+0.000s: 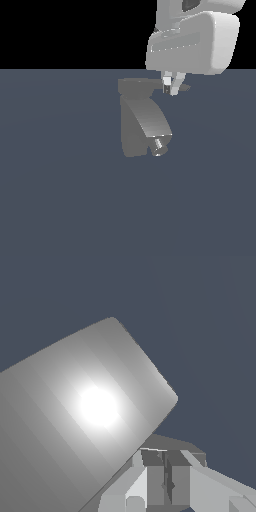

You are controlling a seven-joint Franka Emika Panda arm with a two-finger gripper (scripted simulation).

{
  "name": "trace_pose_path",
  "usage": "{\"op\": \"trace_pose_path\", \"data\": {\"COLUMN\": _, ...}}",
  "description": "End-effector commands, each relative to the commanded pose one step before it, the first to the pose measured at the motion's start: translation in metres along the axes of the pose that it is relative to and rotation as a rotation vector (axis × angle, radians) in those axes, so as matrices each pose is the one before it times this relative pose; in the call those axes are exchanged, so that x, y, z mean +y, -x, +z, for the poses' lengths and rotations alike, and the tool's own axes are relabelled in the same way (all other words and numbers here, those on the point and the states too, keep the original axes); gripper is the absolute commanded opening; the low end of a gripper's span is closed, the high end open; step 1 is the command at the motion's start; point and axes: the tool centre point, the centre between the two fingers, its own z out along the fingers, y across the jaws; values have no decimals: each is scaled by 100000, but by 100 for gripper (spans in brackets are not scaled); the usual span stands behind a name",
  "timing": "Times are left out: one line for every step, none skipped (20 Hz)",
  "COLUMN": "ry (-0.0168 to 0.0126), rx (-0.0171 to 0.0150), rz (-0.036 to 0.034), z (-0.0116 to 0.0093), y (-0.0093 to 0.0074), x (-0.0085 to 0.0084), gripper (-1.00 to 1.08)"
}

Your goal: Turn on the faucet by rotating a designated handle.

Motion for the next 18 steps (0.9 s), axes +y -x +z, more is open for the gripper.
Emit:
{"op": "trace_pose_path", "data": {"ry": -45, "rx": -34, "rz": -222, "z": -5, "y": -106, "x": -205, "gripper": -100}}
{"op": "trace_pose_path", "data": {"ry": 1, "rx": 10, "rz": 97, "z": 0, "y": -242, "x": -149, "gripper": -100}}
{"op": "trace_pose_path", "data": {"ry": 0, "rx": 5, "rz": 49, "z": 1, "y": -222, "x": -160, "gripper": -100}}
{"op": "trace_pose_path", "data": {"ry": 0, "rx": 0, "rz": 0, "z": 2, "y": -203, "x": -171, "gripper": -100}}
{"op": "trace_pose_path", "data": {"ry": 1, "rx": 9, "rz": 97, "z": 0, "y": -238, "x": -146, "gripper": -100}}
{"op": "trace_pose_path", "data": {"ry": 0, "rx": 0, "rz": 0, "z": 2, "y": -200, "x": -169, "gripper": -100}}
{"op": "trace_pose_path", "data": {"ry": 1, "rx": 8, "rz": 97, "z": 0, "y": -237, "x": -144, "gripper": -100}}
{"op": "trace_pose_path", "data": {"ry": 0, "rx": 4, "rz": 49, "z": 1, "y": -217, "x": -155, "gripper": -100}}
{"op": "trace_pose_path", "data": {"ry": 0, "rx": 0, "rz": 0, "z": 2, "y": -197, "x": -167, "gripper": -100}}
{"op": "trace_pose_path", "data": {"ry": 1, "rx": 7, "rz": 97, "z": 0, "y": -234, "x": -141, "gripper": -100}}
{"op": "trace_pose_path", "data": {"ry": 0, "rx": 0, "rz": 0, "z": 2, "y": -195, "x": -165, "gripper": -100}}
{"op": "trace_pose_path", "data": {"ry": 1, "rx": 5, "rz": 84, "z": 0, "y": -227, "x": -143, "gripper": -100}}
{"op": "trace_pose_path", "data": {"ry": 0, "rx": 0, "rz": 0, "z": 1, "y": -193, "x": -164, "gripper": -100}}
{"op": "trace_pose_path", "data": {"ry": 1, "rx": 5, "rz": 84, "z": 0, "y": -226, "x": -142, "gripper": -100}}
{"op": "trace_pose_path", "data": {"ry": 0, "rx": 2, "rz": 49, "z": 1, "y": -211, "x": -150, "gripper": -100}}
{"op": "trace_pose_path", "data": {"ry": 0, "rx": 0, "rz": 0, "z": 1, "y": -190, "x": -162, "gripper": -100}}
{"op": "trace_pose_path", "data": {"ry": 1, "rx": 4, "rz": 98, "z": 0, "y": -229, "x": -136, "gripper": -100}}
{"op": "trace_pose_path", "data": {"ry": 0, "rx": 0, "rz": 0, "z": 1, "y": -188, "x": -162, "gripper": -100}}
